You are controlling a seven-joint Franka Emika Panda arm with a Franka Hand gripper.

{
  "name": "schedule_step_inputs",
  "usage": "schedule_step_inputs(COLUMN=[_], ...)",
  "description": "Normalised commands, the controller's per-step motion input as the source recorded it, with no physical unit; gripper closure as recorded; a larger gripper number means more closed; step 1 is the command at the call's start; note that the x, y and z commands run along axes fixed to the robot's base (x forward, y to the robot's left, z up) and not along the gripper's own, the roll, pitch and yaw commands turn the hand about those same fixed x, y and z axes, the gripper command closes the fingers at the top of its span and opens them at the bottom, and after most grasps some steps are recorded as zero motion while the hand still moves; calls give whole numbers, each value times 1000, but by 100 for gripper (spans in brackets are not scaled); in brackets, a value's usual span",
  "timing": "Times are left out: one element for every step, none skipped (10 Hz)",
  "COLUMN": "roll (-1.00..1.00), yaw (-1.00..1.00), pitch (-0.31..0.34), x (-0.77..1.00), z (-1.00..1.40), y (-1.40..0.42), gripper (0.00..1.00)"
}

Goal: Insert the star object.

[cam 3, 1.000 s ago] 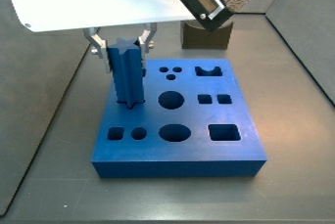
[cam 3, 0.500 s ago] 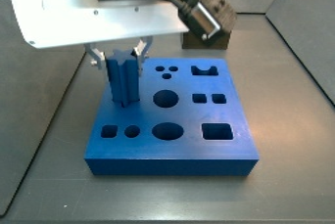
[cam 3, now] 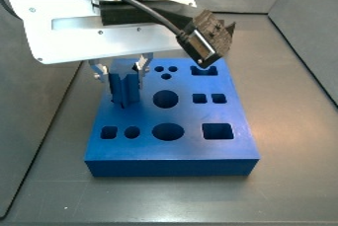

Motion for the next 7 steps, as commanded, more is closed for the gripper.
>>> schedule_step_inputs(roll=[300, 316, 287, 200, -31, -56, -10], yaw=[0, 0, 0, 0, 0, 0, 0], pitch=[-171, -190, -214, -293, -296, -121, 0], x=[-146, -157, -129, -189, -151, -9, 0], z=[-620, -574, -569, -540, -309, -109, 0], y=[-66, -74, -114, 0, 0, 0, 0], gripper=[100, 100, 100, 100, 100, 100, 100])
